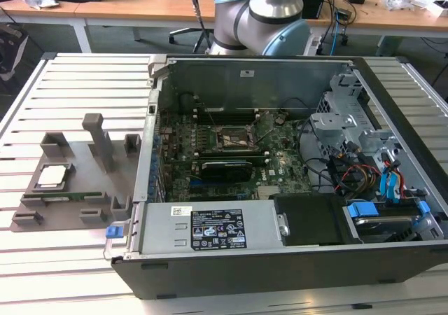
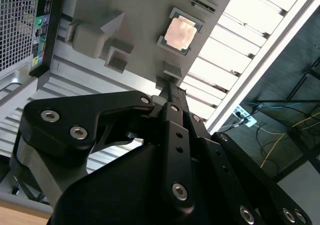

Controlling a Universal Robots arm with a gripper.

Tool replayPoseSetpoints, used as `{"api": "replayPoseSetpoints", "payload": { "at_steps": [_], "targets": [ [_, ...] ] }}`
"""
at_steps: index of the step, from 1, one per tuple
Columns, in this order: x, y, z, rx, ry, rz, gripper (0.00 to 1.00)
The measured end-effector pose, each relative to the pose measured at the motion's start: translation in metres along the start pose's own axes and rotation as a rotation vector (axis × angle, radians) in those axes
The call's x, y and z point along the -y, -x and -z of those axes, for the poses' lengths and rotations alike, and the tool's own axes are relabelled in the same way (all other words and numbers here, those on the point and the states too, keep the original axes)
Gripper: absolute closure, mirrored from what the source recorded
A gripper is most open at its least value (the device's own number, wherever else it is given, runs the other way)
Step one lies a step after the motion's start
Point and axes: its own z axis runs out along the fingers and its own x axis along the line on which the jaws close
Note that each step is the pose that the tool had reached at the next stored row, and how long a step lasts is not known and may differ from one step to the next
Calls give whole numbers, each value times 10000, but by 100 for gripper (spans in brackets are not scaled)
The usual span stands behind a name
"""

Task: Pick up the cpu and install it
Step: 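Reach for the cpu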

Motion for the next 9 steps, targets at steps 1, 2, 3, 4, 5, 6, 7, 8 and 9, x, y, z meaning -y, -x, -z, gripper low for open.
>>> {"api": "replayPoseSetpoints", "payload": {
  "at_steps": [1,2,3,4,5,6,7,8,9],
  "targets": [
    [1,-13,0,0,0,0,89],
    [2,-29,0,0,0,0,89],
    [3,-41,1,0,0,0,89],
    [5,-57,1,0,-1,0,89],
    [5,-67,1,0,0,0,89],
    [6,-72,2,-1,-1,1,89],
    [6,-73,1,-1,0,2,89],
    [6,-73,1,0,0,1,89],
    [5,-74,1,-1,0,0,89]
  ]
}}
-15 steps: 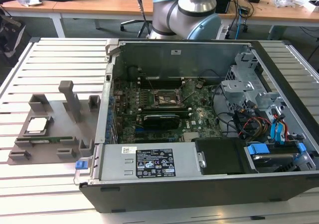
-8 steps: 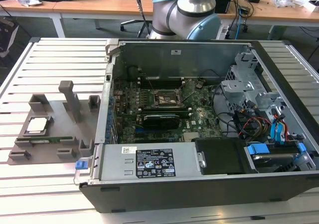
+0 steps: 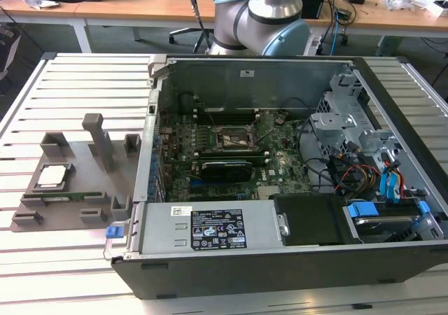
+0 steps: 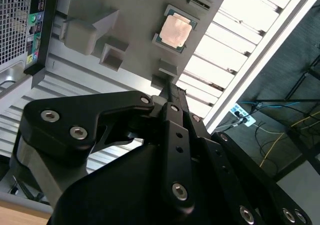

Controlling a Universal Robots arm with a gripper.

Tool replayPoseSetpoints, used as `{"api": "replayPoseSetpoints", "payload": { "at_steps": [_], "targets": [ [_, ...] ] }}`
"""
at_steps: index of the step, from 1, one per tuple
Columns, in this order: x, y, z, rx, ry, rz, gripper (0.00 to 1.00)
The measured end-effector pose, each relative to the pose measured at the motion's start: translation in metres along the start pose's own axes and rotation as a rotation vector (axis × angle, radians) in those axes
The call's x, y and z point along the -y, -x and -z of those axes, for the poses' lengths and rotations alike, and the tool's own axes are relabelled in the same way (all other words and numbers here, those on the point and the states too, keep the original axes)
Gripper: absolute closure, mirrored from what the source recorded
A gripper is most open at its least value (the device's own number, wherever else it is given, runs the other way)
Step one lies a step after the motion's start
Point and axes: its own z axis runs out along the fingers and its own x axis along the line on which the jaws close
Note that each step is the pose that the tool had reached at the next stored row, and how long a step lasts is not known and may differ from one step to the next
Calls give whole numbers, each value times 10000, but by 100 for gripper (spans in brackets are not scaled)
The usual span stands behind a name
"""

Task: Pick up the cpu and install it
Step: 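Reach for the cpu, then pick up the cpu and move it towards the insertion slot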

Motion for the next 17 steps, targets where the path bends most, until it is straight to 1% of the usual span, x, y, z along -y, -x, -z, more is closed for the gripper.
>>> {"api": "replayPoseSetpoints", "payload": {
  "at_steps": [16,17],
  "targets": [
    [0,-2,0,0,0,0,89],
    [0,-2,0,0,0,0,83]
  ]
}}
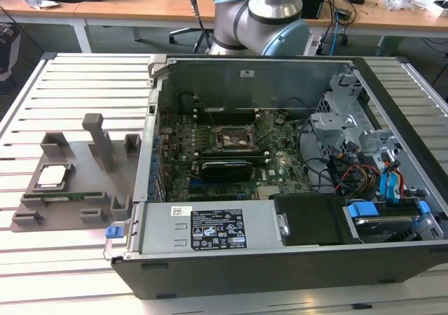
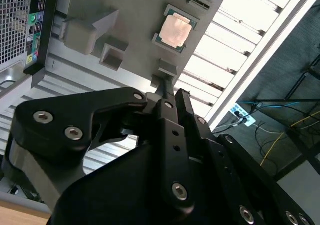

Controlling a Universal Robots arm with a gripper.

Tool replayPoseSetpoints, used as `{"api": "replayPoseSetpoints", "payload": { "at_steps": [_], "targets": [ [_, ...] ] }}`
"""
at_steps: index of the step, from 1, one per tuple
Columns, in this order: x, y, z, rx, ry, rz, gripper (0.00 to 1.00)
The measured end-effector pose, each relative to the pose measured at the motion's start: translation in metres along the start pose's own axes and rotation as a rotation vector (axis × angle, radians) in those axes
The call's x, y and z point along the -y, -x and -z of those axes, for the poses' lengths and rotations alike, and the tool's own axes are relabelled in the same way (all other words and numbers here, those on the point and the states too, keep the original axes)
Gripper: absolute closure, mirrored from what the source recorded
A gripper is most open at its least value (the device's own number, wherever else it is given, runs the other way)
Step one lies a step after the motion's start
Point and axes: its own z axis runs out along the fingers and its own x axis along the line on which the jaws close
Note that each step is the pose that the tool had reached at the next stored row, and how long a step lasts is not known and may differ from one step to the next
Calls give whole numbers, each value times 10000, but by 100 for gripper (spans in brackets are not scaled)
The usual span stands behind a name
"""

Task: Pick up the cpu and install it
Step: 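Pick up the cpu and move it towards the insertion slot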

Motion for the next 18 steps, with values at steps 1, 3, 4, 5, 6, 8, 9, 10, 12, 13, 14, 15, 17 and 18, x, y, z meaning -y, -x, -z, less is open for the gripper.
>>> {"api": "replayPoseSetpoints", "payload": {
  "at_steps": [1,3,4,5,6,8,9,10,12,13,14,15,17,18],
  "targets": [
    [0,0,0,1,0,0,71],
    [0,0,0,1,0,0,58],
    [0,-1,0,0,0,-1,52],
    [0,-1,0,1,0,0,40],
    [0,-1,0,1,0,0,34],
    [-1,-3,-3,4,-62,-1,34],
    [0,-2,-6,8,-104,1,34],
    [1,-1,-20,11,-141,5,34],
    [3,-2,-63,10,-142,4,34],
    [3,-3,-77,11,-141,4,34],
    [4,-3,-92,11,-141,4,34],
    [5,-4,-107,9,-142,4,34],
    [6,-5,-146,7,-142,3,34],
    [7,-5,-161,7,-142,3,34]
  ]
}}
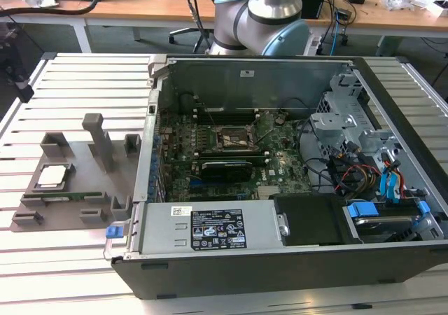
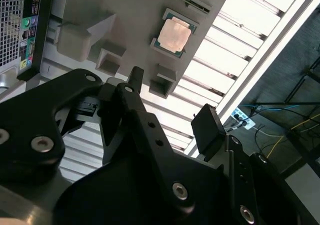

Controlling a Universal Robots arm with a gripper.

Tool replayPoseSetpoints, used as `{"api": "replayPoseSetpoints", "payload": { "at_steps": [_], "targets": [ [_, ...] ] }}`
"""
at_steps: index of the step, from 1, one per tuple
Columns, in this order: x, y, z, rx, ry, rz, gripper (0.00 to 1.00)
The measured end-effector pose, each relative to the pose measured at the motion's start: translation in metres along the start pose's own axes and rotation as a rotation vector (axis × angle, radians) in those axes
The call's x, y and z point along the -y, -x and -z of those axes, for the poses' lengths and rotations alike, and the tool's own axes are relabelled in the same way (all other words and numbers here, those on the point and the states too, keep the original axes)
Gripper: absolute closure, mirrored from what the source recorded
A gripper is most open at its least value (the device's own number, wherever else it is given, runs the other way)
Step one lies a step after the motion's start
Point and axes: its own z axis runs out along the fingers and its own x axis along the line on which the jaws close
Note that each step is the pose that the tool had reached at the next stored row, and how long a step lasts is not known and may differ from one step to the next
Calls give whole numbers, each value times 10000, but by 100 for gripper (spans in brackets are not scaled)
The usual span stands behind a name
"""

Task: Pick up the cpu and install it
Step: 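Pick up the cpu and move it towards the insertion slot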

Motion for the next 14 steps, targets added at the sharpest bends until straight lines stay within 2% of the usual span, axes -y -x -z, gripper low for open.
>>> {"api": "replayPoseSetpoints", "payload": {
  "at_steps": [5,9,14],
  "targets": [
    [3,-2,-89,0,0,1,34],
    [4,-3,-136,-1,0,1,34],
    [8,-5,-238,-1,0,1,34]
  ]
}}
